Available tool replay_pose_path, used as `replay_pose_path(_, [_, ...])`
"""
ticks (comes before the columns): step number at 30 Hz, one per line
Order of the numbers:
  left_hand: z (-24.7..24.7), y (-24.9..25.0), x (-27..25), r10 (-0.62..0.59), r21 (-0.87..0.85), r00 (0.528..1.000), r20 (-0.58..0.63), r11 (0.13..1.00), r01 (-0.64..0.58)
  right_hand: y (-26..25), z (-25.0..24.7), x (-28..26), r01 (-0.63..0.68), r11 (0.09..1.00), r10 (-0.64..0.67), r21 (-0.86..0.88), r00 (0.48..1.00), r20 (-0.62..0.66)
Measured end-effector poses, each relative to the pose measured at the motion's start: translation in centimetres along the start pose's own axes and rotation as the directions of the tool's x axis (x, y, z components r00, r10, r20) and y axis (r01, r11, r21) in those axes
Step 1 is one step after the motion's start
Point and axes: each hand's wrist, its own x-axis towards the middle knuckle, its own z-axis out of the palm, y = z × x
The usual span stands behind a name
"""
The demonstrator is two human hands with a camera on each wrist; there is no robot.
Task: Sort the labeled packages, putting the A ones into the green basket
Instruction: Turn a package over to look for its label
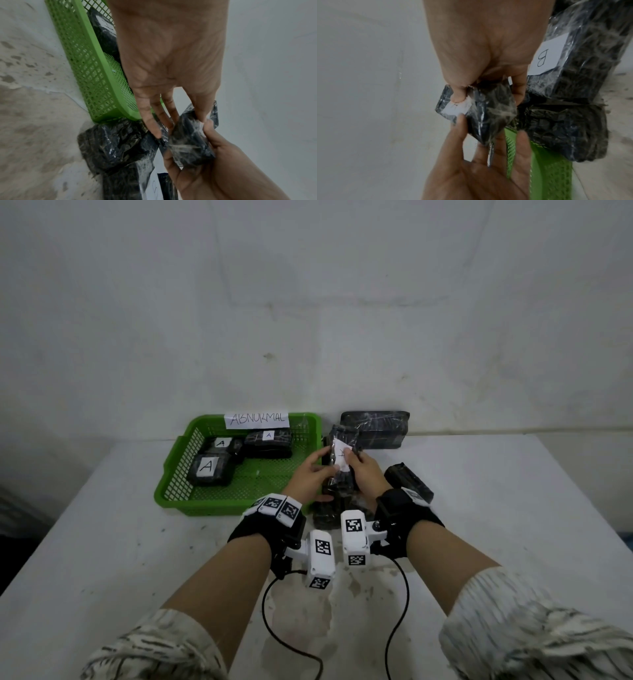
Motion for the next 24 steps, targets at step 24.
replay_pose_path(24, [-0.8, 0.0, -0.1, -0.092, 0.064, 0.994, -0.066, 0.993, 0.096, -0.4, -1.1, -1.5, -0.006, 0.989, -0.009, 0.149, 0.995, 0.095])
